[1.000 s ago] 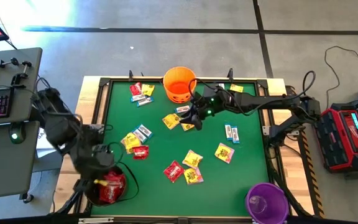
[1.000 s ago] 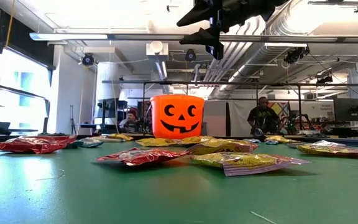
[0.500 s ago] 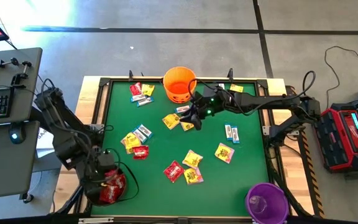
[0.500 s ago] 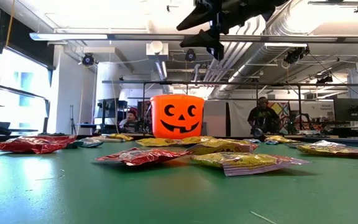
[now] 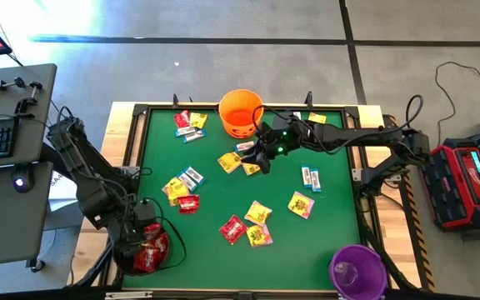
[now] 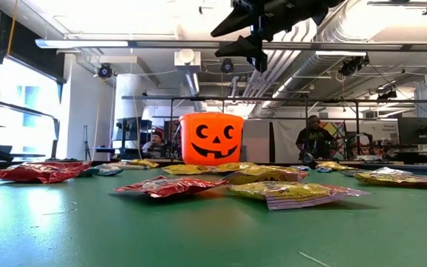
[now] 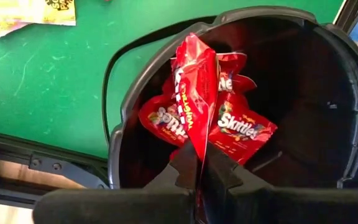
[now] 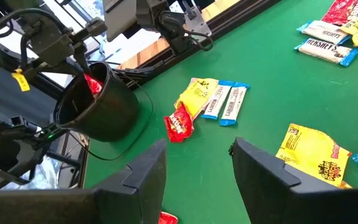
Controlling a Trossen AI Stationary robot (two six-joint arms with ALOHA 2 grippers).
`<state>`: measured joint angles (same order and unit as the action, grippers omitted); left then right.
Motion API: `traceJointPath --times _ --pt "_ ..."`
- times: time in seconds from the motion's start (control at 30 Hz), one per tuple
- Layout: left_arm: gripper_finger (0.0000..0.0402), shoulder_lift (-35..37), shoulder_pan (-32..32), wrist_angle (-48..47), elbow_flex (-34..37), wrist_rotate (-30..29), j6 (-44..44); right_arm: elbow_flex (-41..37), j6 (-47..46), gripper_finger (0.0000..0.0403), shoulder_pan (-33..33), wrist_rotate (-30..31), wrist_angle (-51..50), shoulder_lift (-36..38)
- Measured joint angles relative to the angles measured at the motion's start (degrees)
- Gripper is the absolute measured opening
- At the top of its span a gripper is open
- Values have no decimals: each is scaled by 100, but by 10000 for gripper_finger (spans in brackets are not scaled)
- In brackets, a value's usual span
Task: Sort candy by brand, put in halloween buckets
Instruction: Put the red candy into the black bucket
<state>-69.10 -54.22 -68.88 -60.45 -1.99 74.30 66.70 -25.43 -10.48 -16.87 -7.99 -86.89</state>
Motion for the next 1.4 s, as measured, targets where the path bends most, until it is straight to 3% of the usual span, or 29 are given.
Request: traceJointPath --times 0.73,0.87,1.0,1.2,1.4 --pt "0 -424 0 235 358 -17 -417 0 45 169 0 250 1 -2" --pt "7 -542 2 251 356 230 -452 0 65 169 0 250 0 -2" --pt "32 -601 2 315 356 640 -625 0 151 169 0 250 -2 -2" --pt "92 -470 2 601 337 781 -648 0 256 169 0 224 -20 -2" --pt "141 -240 2 321 -313 791 -605 0 375 169 0 211 -22 -2"
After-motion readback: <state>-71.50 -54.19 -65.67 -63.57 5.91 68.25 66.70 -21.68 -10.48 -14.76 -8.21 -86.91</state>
